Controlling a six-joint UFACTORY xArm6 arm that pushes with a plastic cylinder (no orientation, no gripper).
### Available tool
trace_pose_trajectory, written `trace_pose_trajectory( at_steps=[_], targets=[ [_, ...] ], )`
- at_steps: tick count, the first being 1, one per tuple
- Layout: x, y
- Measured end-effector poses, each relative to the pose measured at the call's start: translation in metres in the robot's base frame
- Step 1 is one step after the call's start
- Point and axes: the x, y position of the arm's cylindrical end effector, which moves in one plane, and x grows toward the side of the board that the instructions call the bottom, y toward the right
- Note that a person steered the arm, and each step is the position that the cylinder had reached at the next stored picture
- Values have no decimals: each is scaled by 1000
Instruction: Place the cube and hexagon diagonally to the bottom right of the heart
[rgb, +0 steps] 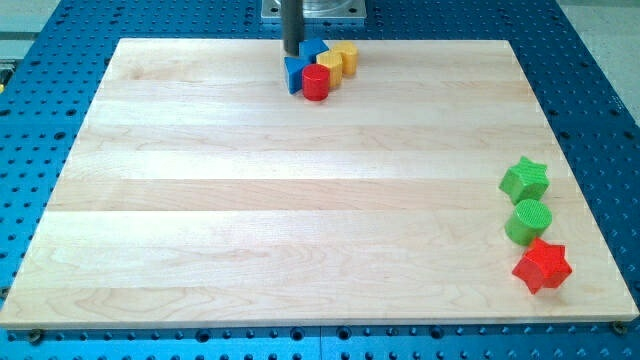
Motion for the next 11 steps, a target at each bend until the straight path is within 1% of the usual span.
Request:
trace_pose_trajectory(
  at_steps=[1, 2, 3, 4, 5, 6, 7, 8, 9, 10, 11],
  targets=[
    [50, 69],
    [86, 103],
    [92, 33],
    [127, 47],
    [132, 127],
    [139, 83],
    [154, 95],
    [179, 64],
    [195, 100],
    [187, 172],
    [198, 95]
  ],
)
